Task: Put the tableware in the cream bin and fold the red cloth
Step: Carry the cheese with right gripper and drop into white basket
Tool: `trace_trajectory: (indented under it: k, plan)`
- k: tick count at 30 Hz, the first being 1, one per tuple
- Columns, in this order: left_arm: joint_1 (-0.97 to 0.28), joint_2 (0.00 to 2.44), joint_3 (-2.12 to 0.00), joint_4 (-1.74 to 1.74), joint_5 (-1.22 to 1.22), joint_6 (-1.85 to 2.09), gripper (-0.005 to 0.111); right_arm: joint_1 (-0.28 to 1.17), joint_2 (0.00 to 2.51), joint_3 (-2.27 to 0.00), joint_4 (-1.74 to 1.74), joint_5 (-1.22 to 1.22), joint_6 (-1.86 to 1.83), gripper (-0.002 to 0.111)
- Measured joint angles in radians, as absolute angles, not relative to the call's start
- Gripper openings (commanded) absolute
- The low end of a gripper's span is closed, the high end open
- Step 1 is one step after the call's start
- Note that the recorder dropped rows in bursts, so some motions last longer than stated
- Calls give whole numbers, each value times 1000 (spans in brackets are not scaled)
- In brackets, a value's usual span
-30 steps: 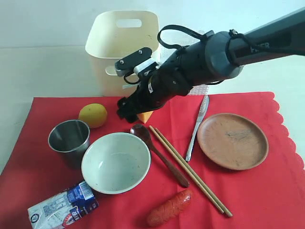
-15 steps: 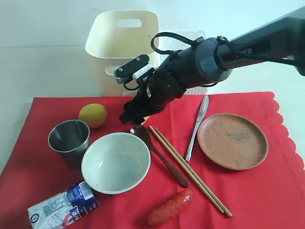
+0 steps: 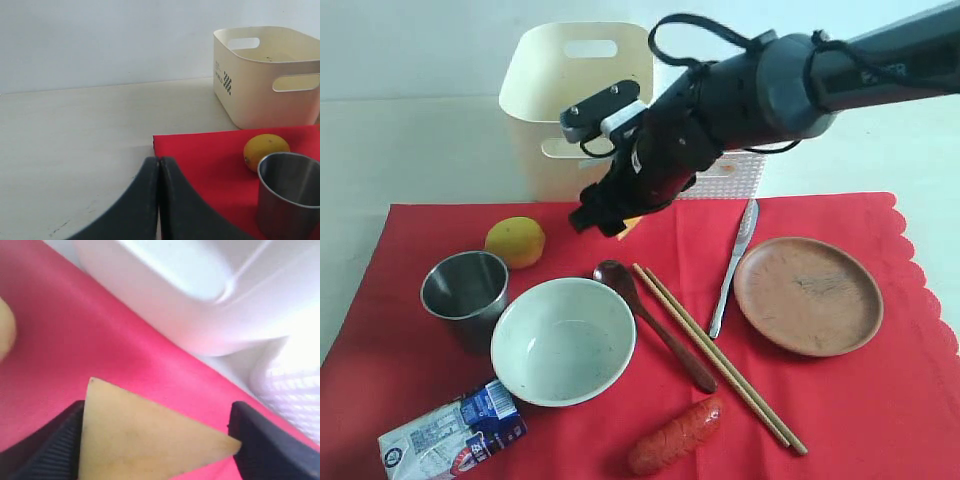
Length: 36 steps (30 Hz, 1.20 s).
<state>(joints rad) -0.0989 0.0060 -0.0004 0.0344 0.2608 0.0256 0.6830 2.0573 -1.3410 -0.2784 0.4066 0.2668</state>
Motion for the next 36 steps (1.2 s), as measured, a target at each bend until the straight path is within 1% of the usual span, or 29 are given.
trace_trajectory:
  k: [9, 11, 14, 17, 21, 25, 27, 28, 31, 32, 34, 35, 36]
  plan:
    - [-99, 6, 0, 34, 261, 26, 3, 683, 1833, -1341, -262, 480, 163, 0]
    - [-99, 6, 0, 34, 261, 26, 3, 676, 1798, -1341, -307, 461, 156, 0]
    - [-99, 6, 0, 34, 261, 26, 3, 630, 1775, -1341, -380, 402, 192, 0]
    - [-99, 6, 0, 34, 261, 26, 3, 563, 1794, -1341, -427, 340, 279, 0]
    - [-99, 6, 0, 34, 261, 26, 3, 468, 1890, -1341, -450, 256, 397, 0]
    - [-99, 6, 0, 34, 261, 26, 3, 419, 2004, -1341, -452, 192, 442, 0]
    - [-99, 6, 0, 34, 261, 26, 3, 409, 2064, -1341, -456, 161, 447, 3]
    - [-99, 6, 0, 34, 261, 26, 3, 407, 2081, -1341, -459, 151, 454, 6]
    - [-99, 6, 0, 34, 261, 26, 3, 405, 2120, -1362, -459, 141, 488, 22]
    - [-99, 6, 0, 34, 261, 26, 3, 405, 2125, -1369, -459, 140, 492, 37]
    - [-99, 6, 0, 34, 261, 26, 3, 405, 2129, -1381, -459, 140, 498, 53]
    - [-99, 6, 0, 34, 261, 26, 3, 405, 2129, -1382, -459, 140, 503, 67]
    - [-99, 6, 0, 34, 261, 26, 3, 405, 2129, -1383, -459, 146, 504, 75]
